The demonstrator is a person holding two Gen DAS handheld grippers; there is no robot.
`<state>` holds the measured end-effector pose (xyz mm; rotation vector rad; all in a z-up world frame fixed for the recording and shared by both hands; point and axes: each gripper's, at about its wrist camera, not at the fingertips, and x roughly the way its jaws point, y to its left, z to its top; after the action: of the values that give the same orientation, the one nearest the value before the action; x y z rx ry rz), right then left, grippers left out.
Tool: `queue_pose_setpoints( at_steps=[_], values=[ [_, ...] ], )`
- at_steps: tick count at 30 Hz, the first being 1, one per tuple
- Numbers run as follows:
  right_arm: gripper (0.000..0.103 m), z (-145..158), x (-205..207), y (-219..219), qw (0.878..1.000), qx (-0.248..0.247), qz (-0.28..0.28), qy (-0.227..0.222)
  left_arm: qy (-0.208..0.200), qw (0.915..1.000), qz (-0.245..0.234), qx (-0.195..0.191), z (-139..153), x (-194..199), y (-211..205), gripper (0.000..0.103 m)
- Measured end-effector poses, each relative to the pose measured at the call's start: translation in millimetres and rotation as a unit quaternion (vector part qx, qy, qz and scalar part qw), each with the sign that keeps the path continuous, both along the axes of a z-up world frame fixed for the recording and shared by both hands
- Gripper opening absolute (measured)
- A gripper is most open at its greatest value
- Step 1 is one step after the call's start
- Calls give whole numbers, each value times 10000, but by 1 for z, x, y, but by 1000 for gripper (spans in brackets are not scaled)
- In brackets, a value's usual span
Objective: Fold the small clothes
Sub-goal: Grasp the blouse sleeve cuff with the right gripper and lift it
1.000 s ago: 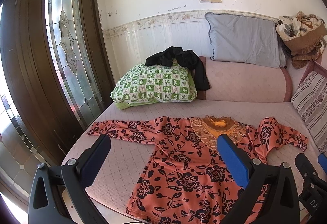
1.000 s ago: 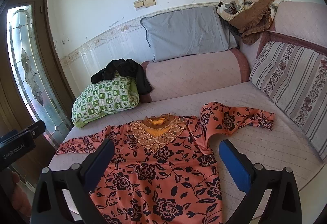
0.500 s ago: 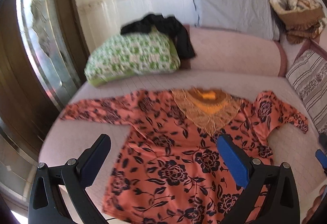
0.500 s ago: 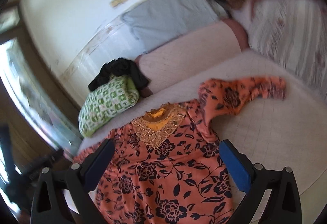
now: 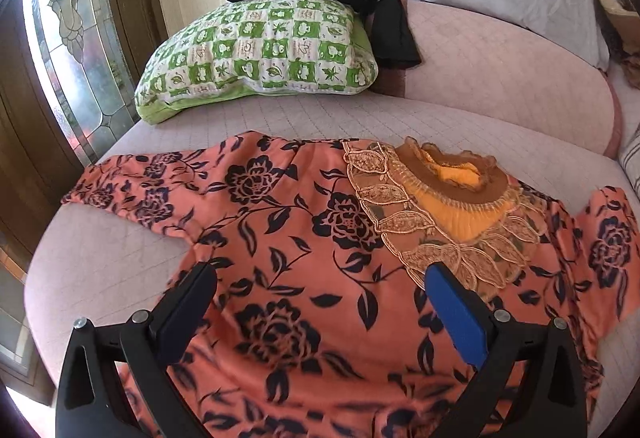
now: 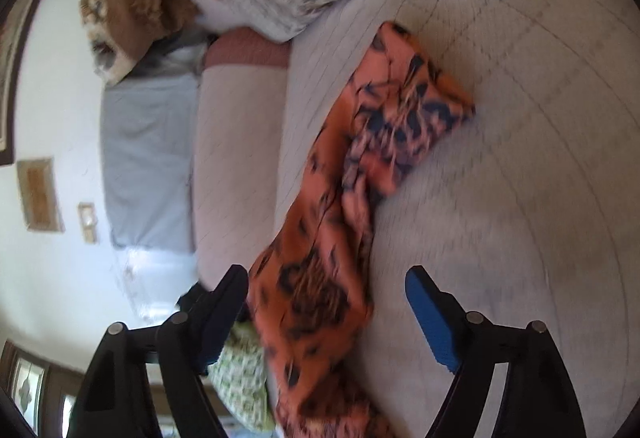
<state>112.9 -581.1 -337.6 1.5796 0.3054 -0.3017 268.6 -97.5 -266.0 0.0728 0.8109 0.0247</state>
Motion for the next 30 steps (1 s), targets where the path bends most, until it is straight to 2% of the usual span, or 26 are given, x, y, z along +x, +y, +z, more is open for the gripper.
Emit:
queue_pose_setpoints(
  at_steps=[2, 3, 4, 6, 8, 9, 10, 12, 13, 15, 17, 20, 22, 25, 27, 30],
  values=[
    [83, -6, 12, -16, 9994, 163, -299, -51, 48, 10000, 46, 72, -15, 5, 1, 103],
    [83, -7, 19, -24, 9989, 154, -438, 92, 304, 9994, 116, 101, -22, 12, 1, 103],
    [81, -7, 25, -30, 9975, 137, -569, 392, 542, 9985, 67, -93, -25, 20, 2, 103],
    [82, -10, 37, -38, 9927, 258, -896, 767, 544, 9975, 31, -453, -23, 27, 6, 103],
    [81, -1, 48, -44, 9871, 235, -1192, 1039, 407, 9980, 112, -479, -18, 31, 9, 103],
    [73, 5, 54, -47, 9845, 89, -1260, 1215, 379, 9981, 107, -477, -17, 33, 9, 103],
    [46, 8, 58, -51, 9810, -109, -1329, 1407, 355, 9983, 128, -453, -16, 37, 10, 103],
    [11, 8, 66, -60, 9747, -343, -1276, 1804, 282, 9986, 225, -395, -16, 41, 13, 103],
    [9, 3, 65, -63, 9748, -308, -1292, 1793, 252, 9985, 300, -372, -16, 44, 16, 103],
    [9, 3, 57, -67, 9790, -248, -1347, 1511, 223, 9981, 438, -374, -15, 48, 22, 103],
    [9, 19, 50, -65, 9800, -597, -1380, 1300, 175, 9972, 563, -470, -10, 50, 32, 103],
    [9, 65, 46, -64, 9807, -1029, -1385, 922, 51, 9953, 800, -545, 1, 53, 49, 103],
    [9, 107, 46, -58, 9793, -1365, -1391, 549, -48, 9935, 968, -592, 9, 53, 63, 103],
    [9, 189, 62, -32, 9708, -2103, -1148, 69, -156, 9894, 1315, -598, 22, 55, 91, 103],
    [9, 239, 89, 0, 9637, -2575, -659, -267, -207, 9862, 1541, -570, 27, 56, 108, 103],
    [9, 281, 131, 69, 9526, -2957, 206, -680, -268, 9798, 1947, -380, 35, 55, 139, 103]
  ],
)
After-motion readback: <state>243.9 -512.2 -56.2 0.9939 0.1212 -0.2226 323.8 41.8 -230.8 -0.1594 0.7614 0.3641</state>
